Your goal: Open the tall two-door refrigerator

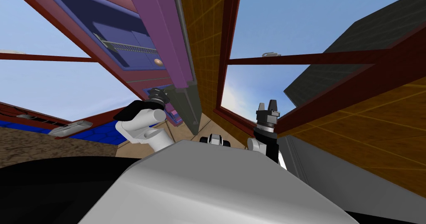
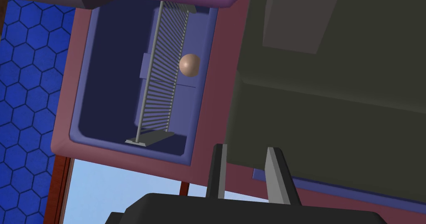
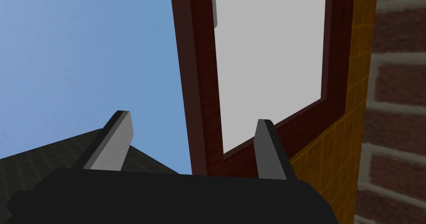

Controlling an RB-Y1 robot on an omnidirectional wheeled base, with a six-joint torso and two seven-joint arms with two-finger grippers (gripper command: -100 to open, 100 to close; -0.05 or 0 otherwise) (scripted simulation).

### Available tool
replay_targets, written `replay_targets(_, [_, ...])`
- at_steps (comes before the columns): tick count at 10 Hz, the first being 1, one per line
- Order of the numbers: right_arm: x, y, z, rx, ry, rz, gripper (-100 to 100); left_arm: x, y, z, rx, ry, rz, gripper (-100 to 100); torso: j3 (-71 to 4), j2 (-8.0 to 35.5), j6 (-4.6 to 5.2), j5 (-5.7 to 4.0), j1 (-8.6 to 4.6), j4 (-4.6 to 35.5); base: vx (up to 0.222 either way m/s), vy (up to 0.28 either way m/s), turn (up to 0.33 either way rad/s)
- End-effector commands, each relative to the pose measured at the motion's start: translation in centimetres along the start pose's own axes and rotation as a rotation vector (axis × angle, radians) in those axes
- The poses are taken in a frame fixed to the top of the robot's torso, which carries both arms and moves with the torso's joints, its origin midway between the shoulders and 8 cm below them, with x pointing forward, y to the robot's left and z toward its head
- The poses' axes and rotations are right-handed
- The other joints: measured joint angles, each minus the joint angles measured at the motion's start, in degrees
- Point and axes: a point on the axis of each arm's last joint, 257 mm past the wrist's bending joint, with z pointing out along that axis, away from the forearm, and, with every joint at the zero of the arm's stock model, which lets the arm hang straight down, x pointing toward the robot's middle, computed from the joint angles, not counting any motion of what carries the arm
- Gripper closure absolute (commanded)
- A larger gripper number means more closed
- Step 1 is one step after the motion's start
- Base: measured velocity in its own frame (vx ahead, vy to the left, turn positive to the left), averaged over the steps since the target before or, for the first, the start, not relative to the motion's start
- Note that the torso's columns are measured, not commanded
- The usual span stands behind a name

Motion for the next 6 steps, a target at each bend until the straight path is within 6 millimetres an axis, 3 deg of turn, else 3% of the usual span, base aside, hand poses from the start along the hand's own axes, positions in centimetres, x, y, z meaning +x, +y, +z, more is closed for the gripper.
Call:
replay_targets(1, [0.0,0.0,0.0,0.000,0.000,0.000,0,0.7,-1.2,0.0,0.034,0.014,-0.003,100,-0.04,-0.07,0.09,-0.01,-0.08,-0.03,-0.005,0.006,0.018])
replay_targets(5, [0.0,0.0,0.0,0.000,0.000,0.000,0,0.7,-1.2,0.0,0.034,0.014,-0.003,100,-0.06,-0.10,0.09,-0.04,-0.12,-0.03,0.001,-0.001,0.000])
replay_targets(6, [0.0,0.0,0.0,0.000,0.000,0.000,0,-1.1,-0.4,-0.1,0.011,-0.031,0.005,100,-0.02,-0.03,-0.01,-0.02,-0.06,-0.01,0.035,-0.039,-0.119])
